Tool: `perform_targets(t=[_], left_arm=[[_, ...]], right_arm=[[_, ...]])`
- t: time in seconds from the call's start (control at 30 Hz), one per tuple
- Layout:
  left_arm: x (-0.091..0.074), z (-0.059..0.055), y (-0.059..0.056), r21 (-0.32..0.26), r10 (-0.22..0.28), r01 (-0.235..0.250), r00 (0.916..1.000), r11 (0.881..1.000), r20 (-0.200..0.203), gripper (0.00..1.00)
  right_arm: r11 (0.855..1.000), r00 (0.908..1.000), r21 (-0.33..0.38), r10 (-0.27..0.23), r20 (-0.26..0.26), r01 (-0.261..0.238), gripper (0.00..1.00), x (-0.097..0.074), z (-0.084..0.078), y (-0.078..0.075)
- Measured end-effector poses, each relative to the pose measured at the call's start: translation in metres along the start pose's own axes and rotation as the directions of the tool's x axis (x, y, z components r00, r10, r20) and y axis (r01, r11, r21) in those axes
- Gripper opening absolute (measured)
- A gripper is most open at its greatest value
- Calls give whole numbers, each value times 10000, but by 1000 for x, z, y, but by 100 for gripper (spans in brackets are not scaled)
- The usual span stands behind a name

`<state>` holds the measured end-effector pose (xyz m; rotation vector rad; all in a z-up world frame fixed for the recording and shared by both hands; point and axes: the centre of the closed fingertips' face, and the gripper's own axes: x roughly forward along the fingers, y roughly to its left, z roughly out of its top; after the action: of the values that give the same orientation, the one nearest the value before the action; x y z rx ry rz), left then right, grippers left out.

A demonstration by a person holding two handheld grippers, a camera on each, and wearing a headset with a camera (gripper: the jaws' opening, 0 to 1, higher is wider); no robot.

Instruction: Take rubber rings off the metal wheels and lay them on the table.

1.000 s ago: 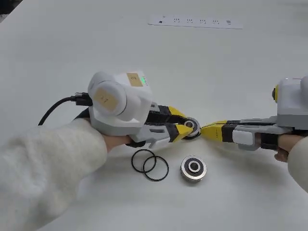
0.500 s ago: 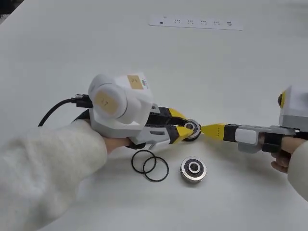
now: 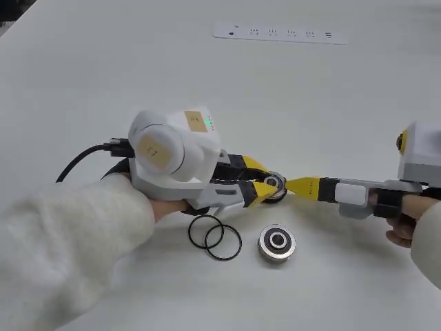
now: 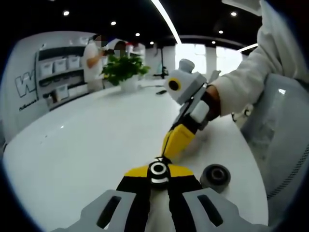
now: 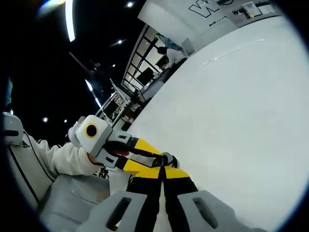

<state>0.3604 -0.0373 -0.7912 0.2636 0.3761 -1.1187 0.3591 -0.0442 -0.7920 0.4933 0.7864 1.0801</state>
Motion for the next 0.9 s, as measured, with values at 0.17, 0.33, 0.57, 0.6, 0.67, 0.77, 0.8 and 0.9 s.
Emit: perform_targets(t=[0.17, 0.33, 0.57, 0.6, 0.67, 0.77, 0.8, 0.9], left_arm=[[-1, 2, -2, 38, 1, -1, 10000, 10000, 0, 13], [-1, 2, -3, 56, -3, 3, 10000, 10000, -3, 13], [-1, 3, -3, 71, -13, 13, 10000, 10000, 0, 13], [-1, 3, -3, 72, -14, 14, 10000, 10000, 2, 13], [-1, 3, -3, 83, -18, 18, 10000, 10000, 3, 13], [-1, 3, -4, 88, -26, 26, 10000, 10000, 4, 13], [-1, 3, -4, 100, -29, 29, 10000, 9999, -1, 13], [0, 3, -3, 102, -25, 26, 10000, 9999, -2, 13]], right_arm=[[10000, 10000, 66, 43, 11, -43, 0, 1, 0, 1], [10000, 10000, 49, 72, -9, -72, 0, 1, 0, 2], [9999, 9999, 23, 118, -40, -118, 0, 2, 1, 4], [9999, 9999, 35, 136, -36, -136, 0, 3, 1, 4], [9998, 9998, 22, 189, -19, -189, 0, 3, 2, 5], [9996, 9996, -72, 286, -19, -286, 0, 4, 2, 8], [9994, 9994, -113, 335, -21, -335, 0, 5, 3, 9], [9947, 9934, 132, 1006, 549, -1015, 0, 7, 13, 23]])
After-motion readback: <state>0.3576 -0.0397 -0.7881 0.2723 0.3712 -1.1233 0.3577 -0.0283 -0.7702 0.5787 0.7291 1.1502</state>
